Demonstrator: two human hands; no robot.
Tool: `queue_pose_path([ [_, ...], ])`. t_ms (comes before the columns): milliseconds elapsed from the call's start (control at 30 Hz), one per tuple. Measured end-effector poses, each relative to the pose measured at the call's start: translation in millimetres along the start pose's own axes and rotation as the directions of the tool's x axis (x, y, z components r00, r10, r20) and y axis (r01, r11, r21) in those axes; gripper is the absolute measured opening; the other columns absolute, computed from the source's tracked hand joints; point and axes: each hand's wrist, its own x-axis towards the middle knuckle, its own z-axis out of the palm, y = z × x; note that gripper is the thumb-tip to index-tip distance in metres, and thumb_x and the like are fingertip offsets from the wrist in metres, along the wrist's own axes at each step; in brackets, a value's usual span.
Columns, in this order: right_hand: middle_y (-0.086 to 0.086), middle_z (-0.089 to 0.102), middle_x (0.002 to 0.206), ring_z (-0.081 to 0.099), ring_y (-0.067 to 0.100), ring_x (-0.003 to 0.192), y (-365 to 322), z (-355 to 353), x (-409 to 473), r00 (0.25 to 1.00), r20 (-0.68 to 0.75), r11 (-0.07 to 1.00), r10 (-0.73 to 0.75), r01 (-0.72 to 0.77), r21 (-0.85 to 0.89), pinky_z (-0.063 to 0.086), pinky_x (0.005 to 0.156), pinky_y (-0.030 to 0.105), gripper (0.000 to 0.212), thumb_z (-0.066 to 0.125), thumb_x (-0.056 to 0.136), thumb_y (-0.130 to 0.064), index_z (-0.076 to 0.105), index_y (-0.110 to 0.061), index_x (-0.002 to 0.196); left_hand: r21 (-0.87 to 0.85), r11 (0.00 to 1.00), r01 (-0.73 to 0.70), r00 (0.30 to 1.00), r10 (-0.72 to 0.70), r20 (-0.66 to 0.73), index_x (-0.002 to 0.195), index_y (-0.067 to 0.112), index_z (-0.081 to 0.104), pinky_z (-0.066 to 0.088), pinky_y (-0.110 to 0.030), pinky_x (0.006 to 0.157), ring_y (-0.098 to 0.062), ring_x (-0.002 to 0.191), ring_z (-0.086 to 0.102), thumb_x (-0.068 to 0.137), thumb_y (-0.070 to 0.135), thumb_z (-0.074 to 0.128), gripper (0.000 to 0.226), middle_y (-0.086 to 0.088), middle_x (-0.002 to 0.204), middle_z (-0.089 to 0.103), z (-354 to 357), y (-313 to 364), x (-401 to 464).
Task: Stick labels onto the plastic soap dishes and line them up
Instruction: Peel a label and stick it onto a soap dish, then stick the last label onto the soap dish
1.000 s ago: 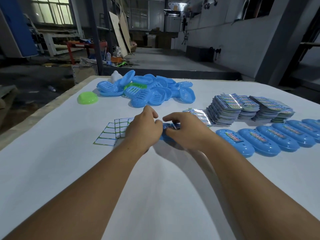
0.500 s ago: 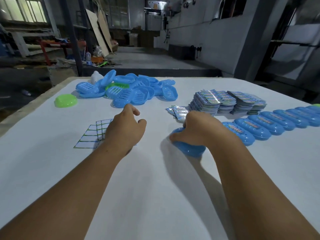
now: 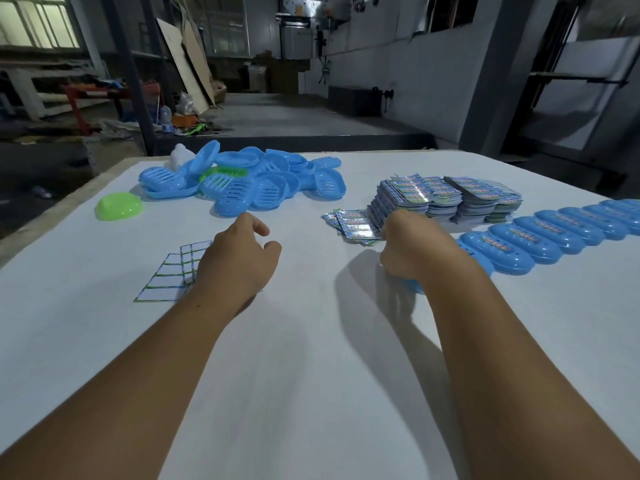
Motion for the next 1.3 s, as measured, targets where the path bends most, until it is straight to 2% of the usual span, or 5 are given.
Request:
queue_pose_path([
  [233,0.011,0.065,0.124,0.060,0.034,0.113,-13,10,4,0.995,0.022,0.991,-0.100,0.098,0.088,0.054,0.095,0.040,0.041,0.058,0.083,-0.007,0.067,-0.011,0.123,0.041,0.999,0.017,1.000,-0.017,-0.005,0.104,0.030,0.057,0.051,-0.037,0.080,-0.021,0.090,0.064,0.089,0.036,0.058,0.016,0.003,0.089,0.070,1,-3,3],
  [367,-0.001,0.065,0.121,0.059,0.022,0.116,-34,26,4,0.966,0.010,0.951,-0.258,0.252,0.182,0.049,0.092,0.031,0.039,0.064,0.088,-0.026,0.066,-0.023,0.127,0.037,0.999,0.026,0.998,-0.024,-0.052,0.097,0.030,0.060,0.053,-0.034,0.079,-0.019,0.085,0.066,0.087,0.037,0.059,0.012,0.006,0.087,0.070,2,-9,9],
  [533,-0.006,0.068,0.116,0.060,0.017,0.110,-52,43,5,0.934,-0.058,0.900,-0.354,0.356,0.252,0.043,0.084,0.026,0.031,0.061,0.092,-0.028,0.069,-0.023,0.121,0.111,0.993,0.028,0.987,-0.010,-0.160,0.112,0.023,0.059,0.045,-0.036,0.083,-0.025,0.106,0.056,0.088,0.039,0.062,0.029,-0.004,0.114,0.059,1,-22,42],
  [800,-0.010,0.065,0.107,0.048,0.003,0.081,-57,53,13,0.902,-0.152,0.849,-0.405,0.432,0.302,0.034,0.074,0.022,0.022,0.060,0.094,-0.031,0.071,-0.030,0.113,0.255,0.958,0.128,0.987,-0.098,-0.128,0.135,0.022,0.048,0.043,-0.042,0.095,-0.033,0.123,0.048,0.083,0.064,0.062,0.069,-0.009,0.134,0.055,0,-41,110],
  [1300,-0.013,0.065,0.100,0.050,0.002,0.078,-55,55,20,0.913,-0.206,0.822,-0.352,0.407,0.398,0.038,0.076,0.025,0.018,0.064,0.093,-0.029,0.070,-0.030,0.110,0.164,0.982,0.097,0.981,-0.066,-0.184,0.125,0.016,0.049,0.050,-0.040,0.088,-0.029,0.110,0.058,0.080,0.049,0.073,0.060,-0.005,0.121,0.062,1,-29,114],
])
